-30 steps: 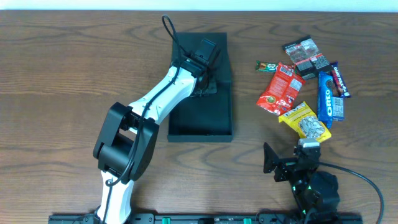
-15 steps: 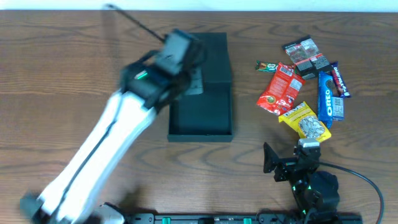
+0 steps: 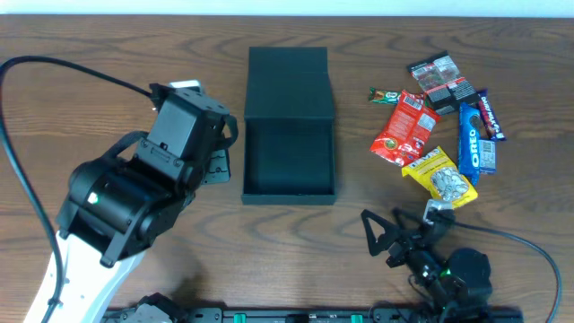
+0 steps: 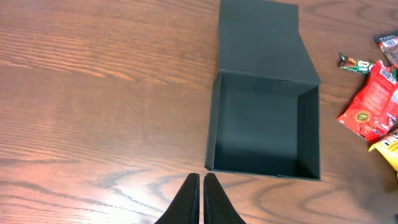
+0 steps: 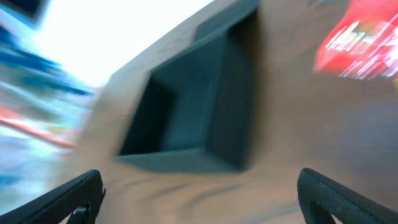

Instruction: Pack container

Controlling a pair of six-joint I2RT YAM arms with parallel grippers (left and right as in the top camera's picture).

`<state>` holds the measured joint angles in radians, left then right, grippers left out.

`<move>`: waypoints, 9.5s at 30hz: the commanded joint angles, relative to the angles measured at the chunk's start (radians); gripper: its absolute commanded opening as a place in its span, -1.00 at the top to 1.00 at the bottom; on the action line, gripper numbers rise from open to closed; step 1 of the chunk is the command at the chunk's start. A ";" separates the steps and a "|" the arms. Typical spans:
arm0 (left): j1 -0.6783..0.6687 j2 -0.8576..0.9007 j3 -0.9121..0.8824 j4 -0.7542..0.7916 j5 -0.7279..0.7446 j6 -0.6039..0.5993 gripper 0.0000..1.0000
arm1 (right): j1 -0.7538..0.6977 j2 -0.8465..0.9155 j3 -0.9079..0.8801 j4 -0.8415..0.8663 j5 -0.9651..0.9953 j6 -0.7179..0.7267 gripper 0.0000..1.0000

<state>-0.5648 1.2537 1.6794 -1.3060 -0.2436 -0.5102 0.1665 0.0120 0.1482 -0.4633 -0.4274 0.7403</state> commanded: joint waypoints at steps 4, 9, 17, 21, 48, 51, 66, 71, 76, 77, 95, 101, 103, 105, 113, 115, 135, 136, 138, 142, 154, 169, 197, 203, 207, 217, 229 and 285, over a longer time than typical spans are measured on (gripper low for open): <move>0.002 -0.008 -0.007 -0.003 -0.016 0.017 0.88 | -0.006 -0.007 -0.006 0.180 -0.231 0.472 -0.99; 0.002 -0.008 -0.008 0.003 0.008 0.017 0.89 | -0.019 0.010 0.027 0.490 -0.193 0.436 -0.93; 0.002 0.003 -0.009 0.067 0.006 0.075 0.88 | -0.097 0.397 0.397 0.158 -0.155 0.037 -0.98; 0.003 0.024 -0.009 0.083 -0.008 0.094 0.88 | -0.123 0.657 0.598 0.005 -0.013 -0.126 -0.98; 0.153 0.395 -0.009 0.312 0.038 0.092 -0.91 | -0.280 2.245 1.745 -0.122 0.640 -0.873 -0.98; 0.153 0.395 -0.009 0.313 0.038 0.092 -0.91 | -0.277 2.304 1.745 -0.109 0.624 -0.873 -0.99; 0.153 0.396 -0.009 0.320 0.038 0.096 -0.90 | -0.283 2.431 1.745 -0.033 0.606 -0.868 0.17; 0.161 0.396 -0.009 0.320 0.035 0.096 -0.90 | -0.284 2.431 1.745 -0.034 0.606 -0.841 0.60; 0.172 0.396 -0.009 0.320 0.035 0.095 -0.90 | -0.281 2.430 1.747 -0.042 0.607 -0.823 0.97; 0.173 0.396 -0.009 0.320 0.035 0.096 -0.91 | -0.281 2.430 1.754 -0.048 0.606 -0.822 0.98; 0.210 0.396 -0.009 0.373 0.023 0.152 -0.91 | -0.272 2.131 2.045 -0.429 0.524 -0.682 0.96; 0.288 0.396 -0.009 0.399 0.024 0.175 -0.90 | -0.235 1.888 2.013 -0.497 0.525 -0.544 0.96; 0.312 0.396 -0.009 0.400 0.024 0.175 -0.90 | -0.184 1.818 1.968 -0.503 0.530 -0.502 0.96; 0.333 0.396 -0.009 0.399 0.027 0.175 -0.91 | -0.119 1.761 1.909 -0.500 0.541 -0.459 0.97; 0.427 0.396 -0.009 0.388 0.031 0.244 -0.91 | 0.260 1.693 1.671 -0.501 0.559 -0.294 0.97; 0.464 0.396 -0.009 0.388 0.032 0.245 -0.91 | 0.320 1.703 1.624 -0.490 0.559 -0.232 0.97; 0.690 0.396 -0.009 0.410 0.186 0.275 -0.90 | 0.567 2.034 1.535 -0.441 0.573 -0.011 0.97; 0.690 0.396 -0.009 0.412 0.187 0.275 -0.91 | 0.571 2.049 1.535 -0.426 0.565 -0.012 0.96; 0.690 0.396 -0.009 0.417 0.190 0.275 -0.90 | 0.580 2.075 1.535 -0.401 0.531 -0.028 0.93; 0.690 0.396 -0.009 0.421 0.190 0.275 -0.90 | 0.592 2.086 1.539 -0.389 0.506 -0.122 -0.06; 0.690 0.396 -0.009 0.424 0.214 0.275 -0.90 | 0.498 2.024 1.537 -0.510 0.604 -0.272 0.97; 0.689 0.441 -0.009 0.420 0.368 0.275 -0.91 | 0.476 2.208 1.526 -0.604 0.481 -0.416 0.97; 0.644 0.510 -0.124 0.417 0.375 0.275 -0.91 | 0.455 2.166 1.571 -0.557 0.244 -0.548 0.97; 0.568 0.551 -0.205 0.429 0.375 0.270 -0.93 | 0.404 2.085 1.571 -0.550 0.246 -0.589 0.97; 0.537 0.575 -0.243 0.432 0.413 0.251 -1.00 | 0.359 1.998 1.571 -0.552 0.354 -0.584 0.97; 0.530 0.577 -0.287 0.488 0.508 0.248 -0.95 | 0.073 1.950 1.568 -0.558 0.599 -0.536 0.25; 0.530 0.577 -0.287 0.516 0.533 0.248 -0.93 | 0.048 2.154 1.568 -0.541 0.827 -0.148 -0.39; 0.813 0.576 -0.275 0.567 0.532 0.296 -0.91 | 0.529 2.251 2.184 -1.089 0.815 0.094 0.96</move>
<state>0.2028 1.8244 1.3972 -0.7345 0.2882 -0.2512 0.6720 2.2803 2.3718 -1.5661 0.3862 0.7666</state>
